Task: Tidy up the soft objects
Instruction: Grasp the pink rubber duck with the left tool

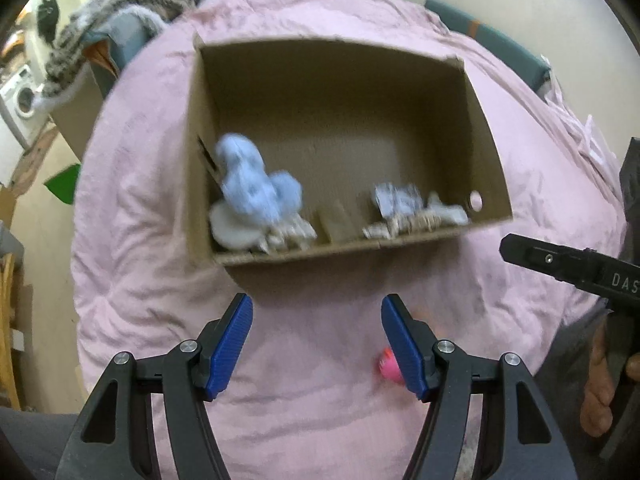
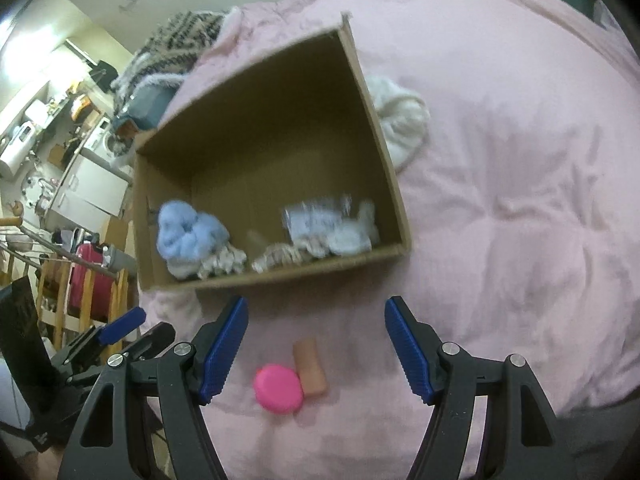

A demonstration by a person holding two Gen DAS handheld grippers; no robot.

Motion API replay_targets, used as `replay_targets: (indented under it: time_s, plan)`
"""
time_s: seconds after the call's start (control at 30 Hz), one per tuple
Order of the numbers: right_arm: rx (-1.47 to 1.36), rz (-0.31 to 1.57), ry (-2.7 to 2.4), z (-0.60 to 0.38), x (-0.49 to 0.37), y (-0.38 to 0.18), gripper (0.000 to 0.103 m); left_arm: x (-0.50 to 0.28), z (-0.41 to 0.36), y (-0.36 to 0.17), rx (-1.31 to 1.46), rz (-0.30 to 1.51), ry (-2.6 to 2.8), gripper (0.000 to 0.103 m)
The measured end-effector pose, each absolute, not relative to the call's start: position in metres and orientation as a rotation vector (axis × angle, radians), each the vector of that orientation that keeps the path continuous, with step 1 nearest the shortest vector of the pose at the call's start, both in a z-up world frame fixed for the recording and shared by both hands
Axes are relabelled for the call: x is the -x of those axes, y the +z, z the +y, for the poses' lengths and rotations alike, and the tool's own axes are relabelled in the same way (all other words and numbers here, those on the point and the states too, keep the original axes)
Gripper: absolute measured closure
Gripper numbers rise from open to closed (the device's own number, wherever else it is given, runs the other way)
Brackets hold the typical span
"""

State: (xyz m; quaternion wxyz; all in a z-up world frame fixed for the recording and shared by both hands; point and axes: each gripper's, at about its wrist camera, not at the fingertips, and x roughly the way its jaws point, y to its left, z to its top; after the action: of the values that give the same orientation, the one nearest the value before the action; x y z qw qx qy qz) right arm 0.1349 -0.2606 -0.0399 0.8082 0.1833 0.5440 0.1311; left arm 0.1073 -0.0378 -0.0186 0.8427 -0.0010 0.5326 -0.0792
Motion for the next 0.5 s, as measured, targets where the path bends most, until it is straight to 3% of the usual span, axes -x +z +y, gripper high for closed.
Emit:
replay_targets:
  time_s: [0.5]
  plan:
    - [-0.555, 1.432, 0.268, -0.261, -0.119, -0.098, 0.028, -0.091, -0.086, -0.065, -0.122, 1.305, -0.359, 0.039]
